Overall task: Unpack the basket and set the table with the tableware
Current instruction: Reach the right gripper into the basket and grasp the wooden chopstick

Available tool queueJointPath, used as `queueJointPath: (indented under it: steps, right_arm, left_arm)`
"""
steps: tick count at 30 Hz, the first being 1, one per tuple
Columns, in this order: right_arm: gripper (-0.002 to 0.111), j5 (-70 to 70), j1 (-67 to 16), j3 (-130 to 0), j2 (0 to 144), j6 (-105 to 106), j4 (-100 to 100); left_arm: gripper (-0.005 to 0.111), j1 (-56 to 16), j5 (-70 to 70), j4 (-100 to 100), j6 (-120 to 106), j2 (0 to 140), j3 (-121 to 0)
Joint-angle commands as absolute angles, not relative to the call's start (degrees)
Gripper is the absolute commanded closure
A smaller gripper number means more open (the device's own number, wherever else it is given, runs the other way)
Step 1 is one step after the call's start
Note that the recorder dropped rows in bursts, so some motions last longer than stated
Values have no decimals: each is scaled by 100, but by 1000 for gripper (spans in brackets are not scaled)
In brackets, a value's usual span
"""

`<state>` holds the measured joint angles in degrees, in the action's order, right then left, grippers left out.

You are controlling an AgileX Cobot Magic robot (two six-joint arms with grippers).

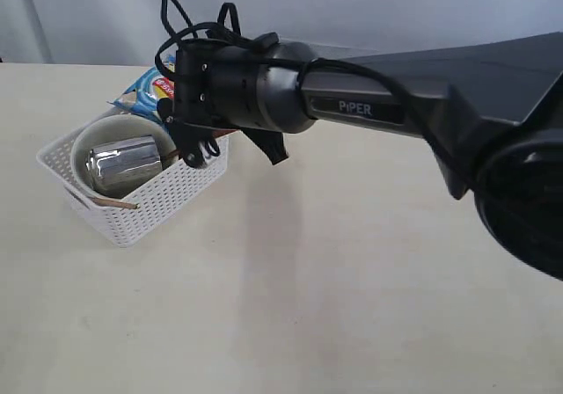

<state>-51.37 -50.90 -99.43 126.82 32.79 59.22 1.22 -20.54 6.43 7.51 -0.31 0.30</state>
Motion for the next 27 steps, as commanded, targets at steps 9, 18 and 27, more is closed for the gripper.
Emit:
queueJointPath:
  steps: [9, 18, 27]
  right_arm:
    - [92, -5110, -5075, -9980, 12841, 2892, 6518]
    - [109, -5126, -5075, -9980, 12841, 2834, 6671]
    - [109, -5407, -5075, -9980, 12819, 2834, 7093]
  left_arm:
    - [107, 125, -2000, 595, 730, 0, 0]
    - [107, 125, -2000, 595, 730, 0, 0]
    - [107, 125, -2000, 595, 730, 0, 0]
